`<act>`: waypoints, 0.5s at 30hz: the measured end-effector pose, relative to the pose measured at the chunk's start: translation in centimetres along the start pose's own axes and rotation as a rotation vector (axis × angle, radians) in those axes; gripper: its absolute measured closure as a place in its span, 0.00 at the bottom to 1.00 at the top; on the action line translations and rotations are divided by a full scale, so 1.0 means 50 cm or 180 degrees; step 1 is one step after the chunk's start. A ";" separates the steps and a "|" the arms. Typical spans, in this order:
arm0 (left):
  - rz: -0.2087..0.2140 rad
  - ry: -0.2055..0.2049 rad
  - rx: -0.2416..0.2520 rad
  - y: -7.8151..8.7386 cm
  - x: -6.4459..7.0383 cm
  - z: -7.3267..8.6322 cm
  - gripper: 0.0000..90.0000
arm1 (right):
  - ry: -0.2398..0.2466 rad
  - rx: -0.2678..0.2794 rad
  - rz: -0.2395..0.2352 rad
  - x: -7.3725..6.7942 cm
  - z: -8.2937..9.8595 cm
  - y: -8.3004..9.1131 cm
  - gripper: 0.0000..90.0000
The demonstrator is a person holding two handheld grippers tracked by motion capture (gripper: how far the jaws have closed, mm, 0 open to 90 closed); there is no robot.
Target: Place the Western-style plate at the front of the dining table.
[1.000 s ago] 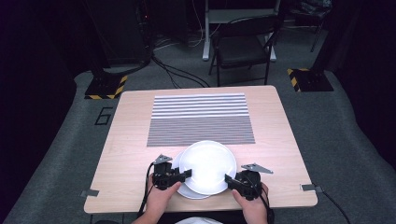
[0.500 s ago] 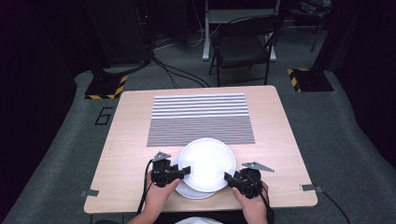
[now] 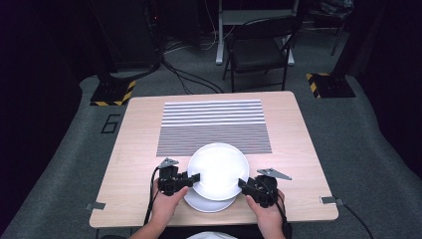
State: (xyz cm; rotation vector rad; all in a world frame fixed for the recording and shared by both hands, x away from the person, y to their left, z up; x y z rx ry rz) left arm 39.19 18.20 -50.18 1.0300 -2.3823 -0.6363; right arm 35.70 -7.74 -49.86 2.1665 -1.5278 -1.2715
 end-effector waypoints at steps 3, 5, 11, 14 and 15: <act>-0.0014 -0.0002 0.0026 0.002 -0.004 -0.009 0.62 | -0.0016 0.0037 -0.0006 -0.001 -0.008 0.002 0.69; -0.0026 -0.0010 0.0053 0.003 -0.005 -0.013 0.62 | -0.0031 0.0066 -0.0024 -0.003 -0.014 0.003 0.69; -0.0068 -0.0018 0.0069 0.004 -0.012 -0.020 0.64 | -0.0073 0.0088 -0.0043 -0.006 -0.025 0.001 0.69; -0.0065 -0.0007 0.0084 0.005 -0.013 -0.022 0.64 | -0.0073 0.0101 -0.0022 -0.007 -0.030 -0.004 0.69; -0.0065 0.0017 0.0095 0.004 -0.013 -0.023 0.64 | -0.0053 0.0104 -0.0014 -0.006 -0.031 -0.005 0.69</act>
Point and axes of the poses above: each handheld gripper's, and its own axes: y roughly backward along the jaws, z roughly out of its underside, x roughly to its right, the point moved 4 cm from there along -y, roughly forward along the jaws, and after that the axes turned 14 degrees about -y, right-handed, at the moved point
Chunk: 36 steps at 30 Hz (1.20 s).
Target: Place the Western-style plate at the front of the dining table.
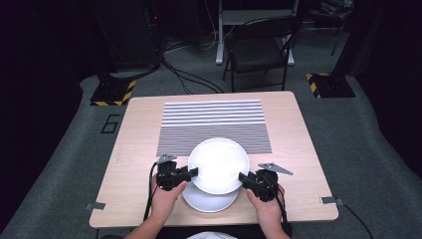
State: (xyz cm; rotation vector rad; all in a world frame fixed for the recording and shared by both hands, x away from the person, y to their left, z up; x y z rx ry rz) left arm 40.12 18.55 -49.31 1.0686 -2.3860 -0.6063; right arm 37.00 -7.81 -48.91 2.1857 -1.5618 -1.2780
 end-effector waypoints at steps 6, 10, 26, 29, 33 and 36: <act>0.0008 0.0025 0.0066 0.002 -0.010 -0.004 0.65 | -0.0002 0.0032 -0.0005 -0.008 -0.008 -0.007 0.69; -0.0009 0.0043 0.0089 0.005 -0.015 -0.007 0.65 | 0.0025 0.0035 -0.0023 -0.014 -0.014 -0.009 0.69; -0.0092 0.0013 0.0077 0.003 -0.030 -0.028 0.65 | 0.0098 0.0040 -0.0018 -0.031 -0.034 -0.019 0.70; -0.0104 0.0001 0.0077 0.002 -0.034 -0.030 0.65 | 0.0124 0.0040 -0.0001 -0.032 -0.038 -0.021 0.70; -0.0119 0.0035 0.0089 0.001 -0.039 -0.035 0.65 | 0.0117 0.0036 -0.0012 -0.036 -0.044 -0.025 0.70; -0.0129 0.0045 0.0108 0.001 -0.044 -0.040 0.65 | 0.0117 0.0040 -0.0023 -0.040 -0.051 -0.028 0.70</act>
Point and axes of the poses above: each handheld gripper's, and its own axes: y roughly backward along the jaws, z roughly out of its underside, x roughly to its right, the point moved 4 cm from there along -y, roughly forward along the jaws, and after that the axes turned 14 degrees about -y, right-handed, at the moved point
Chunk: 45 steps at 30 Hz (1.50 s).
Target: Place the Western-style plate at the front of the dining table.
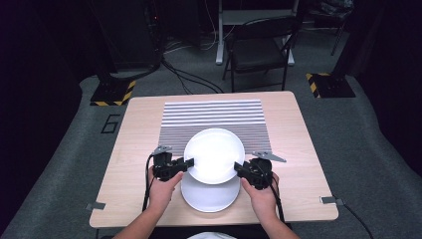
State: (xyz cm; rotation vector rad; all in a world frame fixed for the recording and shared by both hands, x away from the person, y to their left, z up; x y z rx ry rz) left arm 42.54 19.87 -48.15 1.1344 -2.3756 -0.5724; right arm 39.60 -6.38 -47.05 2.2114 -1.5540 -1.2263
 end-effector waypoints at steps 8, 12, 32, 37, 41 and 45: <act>-0.0012 0.0048 0.0038 0.001 -0.010 -0.014 0.65 | 0.0034 0.0023 -0.0022 -0.013 -0.019 -0.006 0.70; -0.0034 0.0055 0.0053 0.000 -0.016 -0.021 0.65 | 0.0052 0.0029 -0.0017 -0.016 -0.028 -0.012 0.70; -0.0129 0.0041 0.0102 -0.012 -0.042 -0.056 0.66 | -0.0003 0.0062 -0.0031 -0.022 -0.065 -0.047 0.69; -0.0145 0.0046 0.0103 -0.014 -0.046 -0.060 0.66 | 0.0006 0.0059 -0.0034 -0.025 -0.070 -0.053 0.69; -0.0152 0.0048 0.0109 -0.014 -0.049 -0.066 0.66 | 0.0013 0.0063 -0.0024 -0.026 -0.075 -0.058 0.69; -0.0172 0.0043 0.0111 -0.015 -0.053 -0.073 0.66 | -0.0005 0.0064 -0.0024 -0.029 -0.081 -0.061 0.69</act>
Point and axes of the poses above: each handheld gripper's, and its own axes: y roughly backward along the jaws, z roughly out of its underside, x roughly to its right, the point moved 4 cm from there along -y, roughly forward along the jaws, and after that the axes turned 14 degrees about -y, right-handed, at the moved point
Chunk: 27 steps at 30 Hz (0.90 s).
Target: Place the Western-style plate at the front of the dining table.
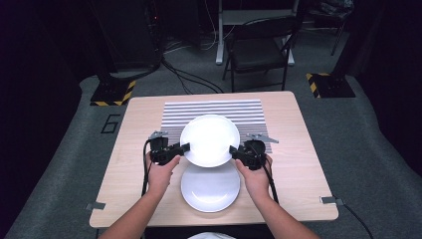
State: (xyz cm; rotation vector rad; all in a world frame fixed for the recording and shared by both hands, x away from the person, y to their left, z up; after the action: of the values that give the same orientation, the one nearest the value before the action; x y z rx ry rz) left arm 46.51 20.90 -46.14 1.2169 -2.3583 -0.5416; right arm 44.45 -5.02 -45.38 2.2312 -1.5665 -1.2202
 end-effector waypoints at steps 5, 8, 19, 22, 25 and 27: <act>-0.0012 0.0018 0.0018 -0.003 -0.004 -0.007 0.67 | 0.0028 0.0003 0.0012 -0.003 -0.008 -0.004 0.69; -0.0026 0.0009 0.0012 -0.005 -0.007 -0.010 0.67 | 0.0047 0.0011 0.0018 -0.006 -0.012 -0.005 0.69; -0.0040 0.0035 0.0055 -0.008 -0.012 -0.026 0.67 | 0.0048 0.0014 0.0024 -0.013 -0.029 -0.009 0.69; -0.0039 0.0045 0.0049 -0.009 -0.015 -0.031 0.67 | 0.0093 0.0035 0.0032 -0.015 -0.035 -0.010 0.69; -0.0046 0.0033 0.0051 -0.008 -0.018 -0.036 0.67 | 0.0098 0.0037 0.0028 -0.018 -0.038 -0.012 0.69; -0.0076 0.0068 0.0071 -0.009 -0.020 -0.038 0.67 | 0.0117 0.0052 0.0037 -0.021 -0.041 -0.014 0.69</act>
State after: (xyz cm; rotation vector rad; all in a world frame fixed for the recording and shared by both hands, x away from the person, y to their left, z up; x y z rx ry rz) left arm 48.37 21.20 -45.00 1.2562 -2.3408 -0.5088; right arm 46.23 -4.48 -43.86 2.2380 -1.5793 -1.1606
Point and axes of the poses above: each handheld gripper's, and its own axes: y roughly backward along the jaws, z roughly out of its underside, x roughly to its right, the point moved 4 cm from there along -y, roughly forward along the jaws, and after that the axes turned 14 degrees about -y, right-handed, at the moved point
